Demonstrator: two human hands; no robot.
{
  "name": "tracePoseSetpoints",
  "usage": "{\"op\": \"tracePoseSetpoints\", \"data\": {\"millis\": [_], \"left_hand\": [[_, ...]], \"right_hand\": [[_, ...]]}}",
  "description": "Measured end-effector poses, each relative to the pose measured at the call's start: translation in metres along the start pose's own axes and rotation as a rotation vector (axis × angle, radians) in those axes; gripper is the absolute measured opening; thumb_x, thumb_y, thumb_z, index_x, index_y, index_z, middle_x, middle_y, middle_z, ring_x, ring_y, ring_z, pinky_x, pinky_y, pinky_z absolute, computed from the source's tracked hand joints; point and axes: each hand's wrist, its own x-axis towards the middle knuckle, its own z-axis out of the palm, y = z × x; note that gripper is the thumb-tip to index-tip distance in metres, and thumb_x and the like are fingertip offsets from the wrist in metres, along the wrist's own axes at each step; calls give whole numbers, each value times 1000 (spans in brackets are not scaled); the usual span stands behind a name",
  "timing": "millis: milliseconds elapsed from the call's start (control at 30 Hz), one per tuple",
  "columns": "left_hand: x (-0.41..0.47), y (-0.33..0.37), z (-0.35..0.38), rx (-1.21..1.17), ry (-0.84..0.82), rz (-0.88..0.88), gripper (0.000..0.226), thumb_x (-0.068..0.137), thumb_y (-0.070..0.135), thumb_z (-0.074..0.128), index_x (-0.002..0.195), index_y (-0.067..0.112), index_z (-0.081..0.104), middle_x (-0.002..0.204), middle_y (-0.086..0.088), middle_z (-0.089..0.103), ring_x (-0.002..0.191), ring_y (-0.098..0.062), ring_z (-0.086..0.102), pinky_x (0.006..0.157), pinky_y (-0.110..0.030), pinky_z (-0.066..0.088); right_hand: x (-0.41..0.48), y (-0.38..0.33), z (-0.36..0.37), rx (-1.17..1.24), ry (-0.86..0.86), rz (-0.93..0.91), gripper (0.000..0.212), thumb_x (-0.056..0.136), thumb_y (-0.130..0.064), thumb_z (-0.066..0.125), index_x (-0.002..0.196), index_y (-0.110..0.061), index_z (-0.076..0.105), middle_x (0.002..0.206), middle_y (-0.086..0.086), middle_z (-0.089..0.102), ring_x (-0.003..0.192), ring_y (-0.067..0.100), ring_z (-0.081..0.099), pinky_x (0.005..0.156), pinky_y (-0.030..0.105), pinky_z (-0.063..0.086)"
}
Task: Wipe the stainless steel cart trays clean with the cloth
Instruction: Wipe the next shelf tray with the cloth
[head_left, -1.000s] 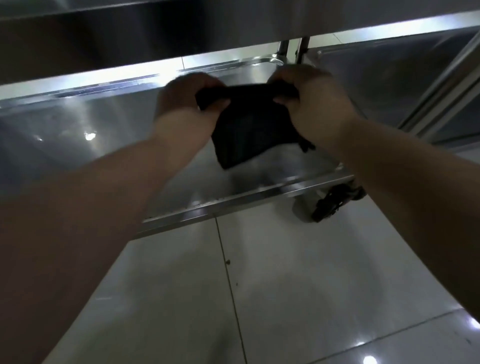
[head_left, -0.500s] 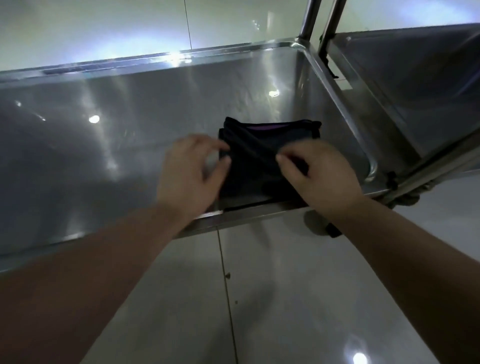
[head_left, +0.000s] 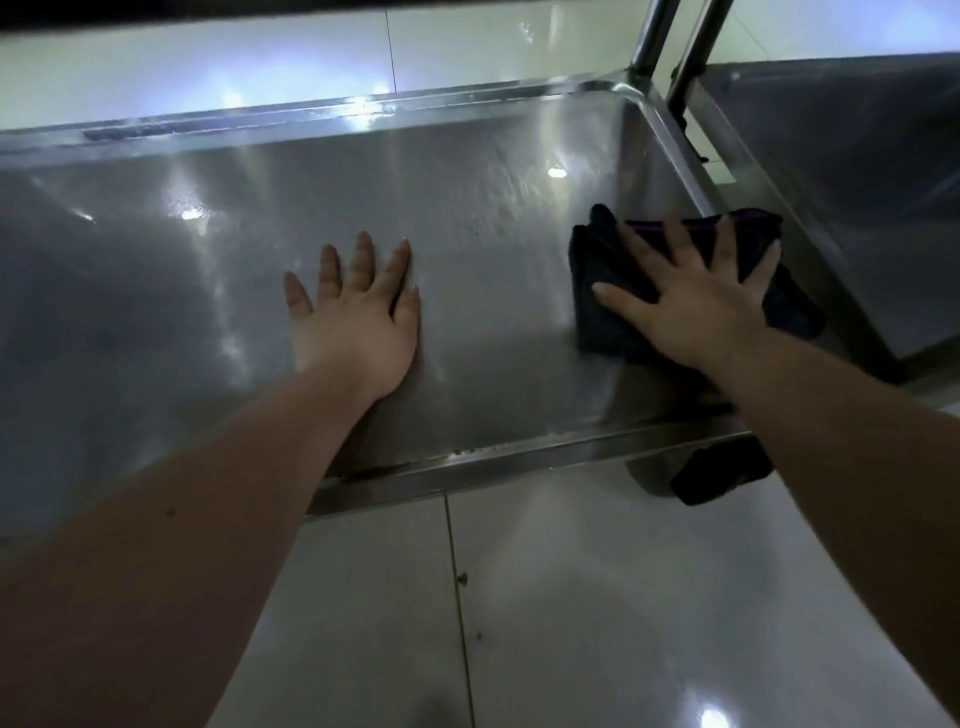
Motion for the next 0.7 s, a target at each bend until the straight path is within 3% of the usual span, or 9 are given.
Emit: {"op": "tracePoseSetpoints", "data": {"millis": [133, 267, 367, 433, 567, 700], "left_hand": [[0, 1, -2, 0, -21, -3, 56, 101, 51, 9, 155, 42, -1, 165, 4, -3, 151, -28, -6, 117, -58, -7], [-6, -1, 1, -1, 17, -52, 60, 100, 53, 13, 155, 38, -3, 165, 3, -3, 151, -28, -6, 117, -60, -6], [-9, -6, 5, 23, 23, -145, 65, 94, 63, 9, 154, 42, -3, 165, 3, -5, 150, -37, -8, 113, -66, -7], [-8, -8, 5, 26, 19, -164, 68, 90, 68, 5, 153, 44, -1, 165, 5, -5, 149, -41, -8, 111, -68, -6], [-2, -10, 8, 32, -1, -148, 73, 83, 69, -2, 152, 45, -5, 165, 6, -8, 148, -42, -11, 108, -70, -8], [2, -13, 8, 41, -42, -141, 72, 83, 68, -3, 151, 46, -9, 164, 6, -11, 147, -42, -13, 107, -71, -9]], "right_hand": [[32, -49, -4, 18, -8, 2, 86, 68, -94, 1, 145, -58, -10, 164, -7, -9, 145, 47, -13, 103, 75, -13], [36, -131, -8, 47, 35, -229, 80, 76, -90, 11, 146, -58, -7, 164, -7, -9, 145, 48, -14, 104, 73, -16], [41, -134, -9, 22, 8, -377, 78, 74, -92, 13, 144, -63, -7, 164, -12, -9, 147, 40, -16, 107, 69, -17], [52, -102, -13, 24, 24, -336, 77, 75, -92, 15, 144, -63, -5, 164, -13, -5, 148, 39, -12, 109, 69, -13], [62, -42, -16, 39, -23, -37, 82, 74, -92, 11, 147, -58, -2, 164, -11, -3, 147, 41, -11, 109, 70, -12], [16, -77, -5, 47, 0, -121, 83, 73, -92, 6, 147, -57, -4, 164, -10, -6, 146, 46, -12, 107, 72, -12]]}}
